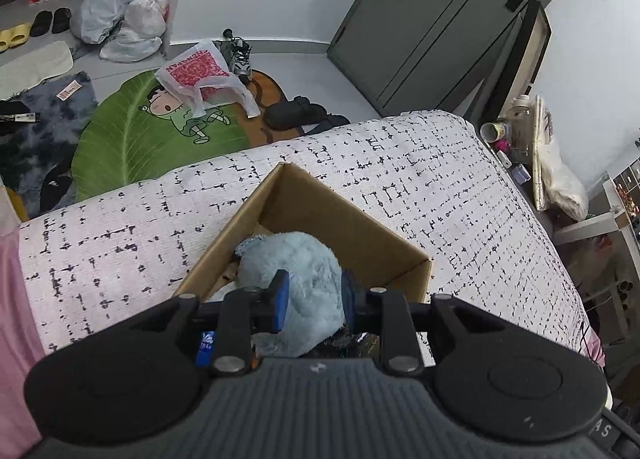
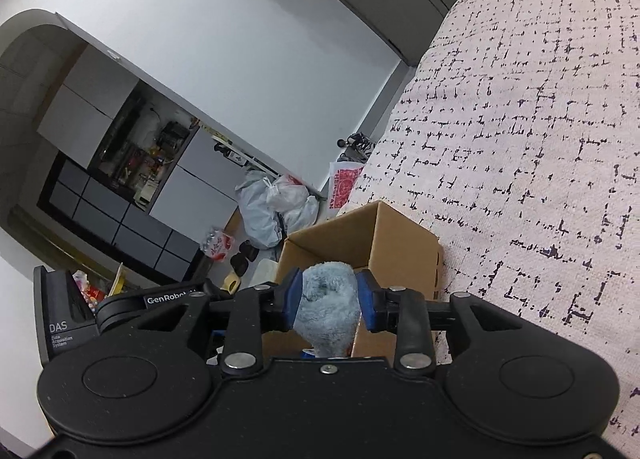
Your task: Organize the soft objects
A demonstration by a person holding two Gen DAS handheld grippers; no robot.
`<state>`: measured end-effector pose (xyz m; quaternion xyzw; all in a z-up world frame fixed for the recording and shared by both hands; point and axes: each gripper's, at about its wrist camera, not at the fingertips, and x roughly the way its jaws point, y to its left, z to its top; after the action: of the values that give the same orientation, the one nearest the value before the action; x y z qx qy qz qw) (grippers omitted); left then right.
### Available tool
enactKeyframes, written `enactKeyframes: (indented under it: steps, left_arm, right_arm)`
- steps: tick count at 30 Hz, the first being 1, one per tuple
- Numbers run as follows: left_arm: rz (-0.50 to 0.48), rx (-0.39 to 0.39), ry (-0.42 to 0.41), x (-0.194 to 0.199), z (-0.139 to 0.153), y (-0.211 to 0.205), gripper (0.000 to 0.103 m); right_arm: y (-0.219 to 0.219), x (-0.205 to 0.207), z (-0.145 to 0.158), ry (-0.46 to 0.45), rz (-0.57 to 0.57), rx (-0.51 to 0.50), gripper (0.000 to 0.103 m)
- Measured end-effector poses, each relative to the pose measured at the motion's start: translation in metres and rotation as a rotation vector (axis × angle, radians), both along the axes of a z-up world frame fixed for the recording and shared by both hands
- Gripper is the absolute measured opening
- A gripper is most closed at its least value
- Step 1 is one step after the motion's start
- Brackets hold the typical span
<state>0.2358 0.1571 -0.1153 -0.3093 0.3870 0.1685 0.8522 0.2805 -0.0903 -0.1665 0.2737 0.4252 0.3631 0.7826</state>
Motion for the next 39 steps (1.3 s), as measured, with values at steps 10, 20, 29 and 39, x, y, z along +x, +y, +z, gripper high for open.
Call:
enactKeyframes:
  steps: [10,20,29,39]
  left_arm:
    - [-0.033,0.054,0.033,-0.014,0.02,-0.019,0.053]
    - [-0.068,0.114,0.027,-0.036,0.043,-0.051,0.076]
    - [-0.129,0.172,-0.005,-0.062,0.069,-0.076,0.086]
    - [-0.175,0.2,-0.034,-0.1,0.098,-0.088,0.093]
  right_arm:
    - [-0.015,-0.022,0.018,-0.027,-0.025,-0.063,0.048]
    - [-0.046,-0.049,0.041,-0.064,-0.084,-0.224,0.072]
    - [-0.065,-0.083,0.074,-0.087,-0.122,-0.281,0.087]
    - [-0.081,-0.127,0.118,-0.15,-0.16,-0.338,0.103]
